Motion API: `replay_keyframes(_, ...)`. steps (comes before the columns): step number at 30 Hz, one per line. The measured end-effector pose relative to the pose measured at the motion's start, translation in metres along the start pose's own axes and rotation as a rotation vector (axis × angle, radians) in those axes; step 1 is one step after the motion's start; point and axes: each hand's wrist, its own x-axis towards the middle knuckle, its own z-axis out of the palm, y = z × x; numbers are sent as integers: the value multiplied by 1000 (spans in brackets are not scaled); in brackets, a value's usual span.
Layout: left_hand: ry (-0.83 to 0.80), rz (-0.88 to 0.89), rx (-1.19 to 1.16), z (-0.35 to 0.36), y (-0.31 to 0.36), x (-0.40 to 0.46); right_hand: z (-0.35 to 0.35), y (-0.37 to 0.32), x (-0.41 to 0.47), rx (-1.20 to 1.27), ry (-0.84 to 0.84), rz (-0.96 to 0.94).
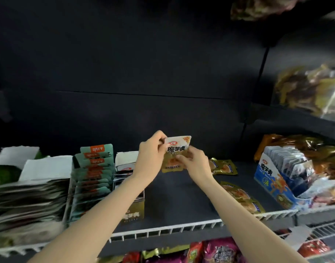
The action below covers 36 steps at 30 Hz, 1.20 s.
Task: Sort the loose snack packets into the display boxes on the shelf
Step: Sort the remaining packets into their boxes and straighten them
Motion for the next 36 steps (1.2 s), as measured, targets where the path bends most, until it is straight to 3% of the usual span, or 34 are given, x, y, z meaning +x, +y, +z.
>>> replay_keyframes(4,92,96,39,-58,3,-7,20,-47,-10,98,-22,-109)
replay_keyframes(9,151,95,89,-104,-14,-17,53,-80,-18,124,-76,-155)
replay_keyframes(16,5,-32,210,-124,-32,-29,73,-86,-26,-104,-137,-147)
replay_keyframes(20,-126,-93,329,-122,-37,-31,68,-83,-26,-142,-52,-245)
replay_keyframes(24,-229,-96,411,-114,-39,-32,67,-74,-22,-317,-166,-232)
replay_keyframes(28,-294,-70,360,-102,-33,-31,62,-66,-24,-304,-305,-213)
replay_keyframes(32,-220,23,243,-76,-19,-25,43,-50,-22,-231,-212,-173)
replay_keyframes(36,-262,-22,82,-17,-1,-19,17,-10,-10,-215,-137,-82)
